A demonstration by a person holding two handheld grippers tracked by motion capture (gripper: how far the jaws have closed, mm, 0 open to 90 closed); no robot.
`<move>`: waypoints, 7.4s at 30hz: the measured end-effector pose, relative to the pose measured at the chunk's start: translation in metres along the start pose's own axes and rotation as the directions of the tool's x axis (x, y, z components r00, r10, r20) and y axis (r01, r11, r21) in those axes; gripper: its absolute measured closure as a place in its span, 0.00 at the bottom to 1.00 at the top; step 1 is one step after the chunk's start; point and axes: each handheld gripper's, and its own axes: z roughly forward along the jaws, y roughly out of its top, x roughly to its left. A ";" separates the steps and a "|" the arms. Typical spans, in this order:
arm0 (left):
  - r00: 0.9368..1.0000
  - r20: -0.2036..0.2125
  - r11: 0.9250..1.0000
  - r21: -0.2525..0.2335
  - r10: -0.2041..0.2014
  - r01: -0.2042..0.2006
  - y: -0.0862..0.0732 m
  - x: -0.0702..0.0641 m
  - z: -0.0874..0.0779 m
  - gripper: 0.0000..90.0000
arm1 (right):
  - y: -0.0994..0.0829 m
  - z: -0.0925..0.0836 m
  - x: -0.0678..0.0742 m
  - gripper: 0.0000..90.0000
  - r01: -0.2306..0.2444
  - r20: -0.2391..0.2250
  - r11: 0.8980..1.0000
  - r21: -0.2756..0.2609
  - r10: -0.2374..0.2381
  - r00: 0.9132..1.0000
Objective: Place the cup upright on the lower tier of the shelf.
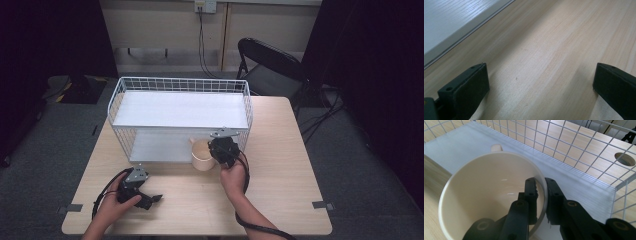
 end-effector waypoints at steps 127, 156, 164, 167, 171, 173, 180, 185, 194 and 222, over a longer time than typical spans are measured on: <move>1.000 0.001 1.000 0.000 0.000 0.000 0.000 0.000 0.000 0.00 | -0.015 -0.005 0.007 0.41 -0.127 -0.086 0.992 -0.003 0.126 0.988; 1.000 0.001 1.000 0.000 0.000 0.000 0.000 0.000 0.000 0.00 | -0.018 -0.019 0.011 0.17 -0.079 -0.185 0.997 -0.008 0.076 0.980; 1.000 0.000 1.000 0.000 0.001 -0.001 0.000 0.000 0.000 0.00 | -0.022 -0.029 0.010 0.17 -0.035 -0.221 0.999 -0.016 0.031 0.975; 1.000 0.000 1.000 0.000 0.001 -0.001 0.000 0.000 0.000 0.00 | -0.025 -0.033 0.007 0.17 -0.028 -0.235 0.999 -0.016 0.023 0.972; 1.000 0.001 1.000 0.000 0.001 -0.001 0.000 0.000 0.000 0.00 | -0.028 -0.036 0.004 0.17 -0.024 -0.240 1.000 -0.008 0.022 0.970; 1.000 0.000 1.000 0.000 0.001 -0.001 0.000 0.000 0.000 0.00 | -0.031 -0.038 0.002 0.17 -0.024 -0.239 1.000 -0.006 0.022 0.971; 1.000 0.000 1.000 0.000 0.001 -0.001 0.000 0.000 0.000 0.00 | -0.042 -0.045 -0.006 0.17 -0.038 -0.242 0.999 0.002 0.037 0.970; 1.000 0.000 1.000 0.000 0.000 0.000 0.000 0.000 0.000 0.00 | -0.051 -0.051 -0.012 0.17 -0.024 -0.252 1.000 0.002 0.024 0.967; 1.000 0.000 1.000 0.000 0.000 0.000 0.000 0.000 0.000 0.00 | -0.060 -0.059 -0.015 0.17 -0.012 -0.279 1.000 -0.004 0.011 0.960; 1.000 0.000 1.000 0.000 0.000 0.000 0.000 0.000 0.000 0.00 | -0.099 -0.077 -0.039 0.17 -0.002 -0.310 1.000 0.024 0.010 0.951</move>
